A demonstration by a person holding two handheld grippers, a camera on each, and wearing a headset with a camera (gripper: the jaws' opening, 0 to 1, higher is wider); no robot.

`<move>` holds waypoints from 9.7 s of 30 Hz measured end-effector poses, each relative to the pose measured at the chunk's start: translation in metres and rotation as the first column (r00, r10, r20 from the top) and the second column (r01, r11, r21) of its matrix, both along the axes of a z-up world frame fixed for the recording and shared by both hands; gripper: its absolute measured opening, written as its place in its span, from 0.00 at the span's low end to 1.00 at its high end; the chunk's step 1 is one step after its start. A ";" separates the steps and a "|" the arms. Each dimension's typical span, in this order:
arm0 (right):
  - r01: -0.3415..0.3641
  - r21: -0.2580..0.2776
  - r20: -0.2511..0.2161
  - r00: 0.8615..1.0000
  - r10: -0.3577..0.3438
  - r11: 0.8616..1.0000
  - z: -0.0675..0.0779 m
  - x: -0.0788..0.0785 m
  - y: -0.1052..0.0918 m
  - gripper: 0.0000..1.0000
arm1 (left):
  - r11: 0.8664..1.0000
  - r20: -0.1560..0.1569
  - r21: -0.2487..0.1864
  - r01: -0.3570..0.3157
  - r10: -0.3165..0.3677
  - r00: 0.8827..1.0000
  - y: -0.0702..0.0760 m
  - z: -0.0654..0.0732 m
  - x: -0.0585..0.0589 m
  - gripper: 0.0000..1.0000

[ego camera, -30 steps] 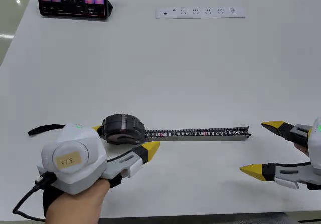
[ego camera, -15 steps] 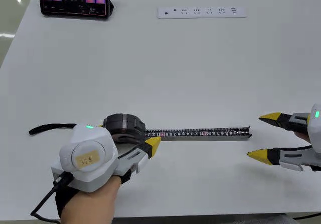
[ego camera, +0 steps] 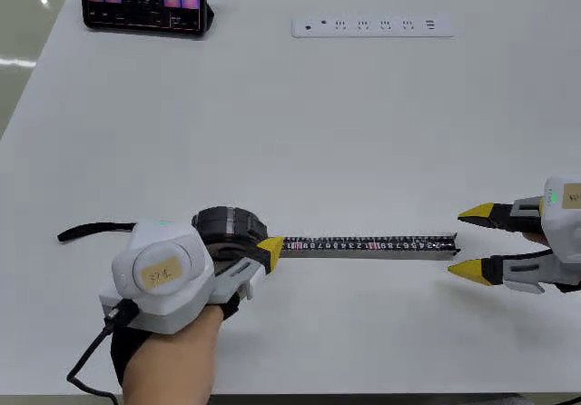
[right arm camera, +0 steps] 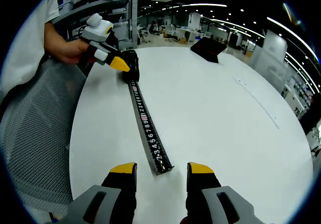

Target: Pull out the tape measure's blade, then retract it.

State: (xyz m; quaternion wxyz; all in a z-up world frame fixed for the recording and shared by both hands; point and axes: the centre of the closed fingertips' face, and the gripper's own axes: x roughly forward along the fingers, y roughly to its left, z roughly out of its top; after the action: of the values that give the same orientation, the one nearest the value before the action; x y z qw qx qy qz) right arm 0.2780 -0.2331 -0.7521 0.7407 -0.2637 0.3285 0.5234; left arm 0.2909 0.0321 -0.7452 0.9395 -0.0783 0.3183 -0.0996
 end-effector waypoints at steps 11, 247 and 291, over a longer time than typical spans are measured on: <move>-0.061 -0.047 -0.029 0.998 0.060 0.997 -0.008 0.000 -0.003 0.30 | 0.999 -0.013 -0.009 -0.037 0.037 0.999 0.005 -0.005 0.004 0.61; -0.270 0.234 -0.094 0.950 0.298 0.934 -0.025 0.001 0.228 0.17 | 0.988 -0.036 -0.156 -0.006 0.000 0.999 0.008 -0.009 0.004 0.61; -0.159 0.244 -0.105 0.976 0.190 0.957 0.000 -0.002 0.198 0.52 | 0.980 -0.012 -0.018 0.200 -0.201 0.980 0.008 0.005 -0.009 0.85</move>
State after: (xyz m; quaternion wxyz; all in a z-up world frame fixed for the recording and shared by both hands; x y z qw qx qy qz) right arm 0.2759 -0.0349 -0.7518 0.6949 -0.1686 0.2866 0.6376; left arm 0.2819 0.0399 -0.7399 0.9217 -0.0542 0.3303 -0.1959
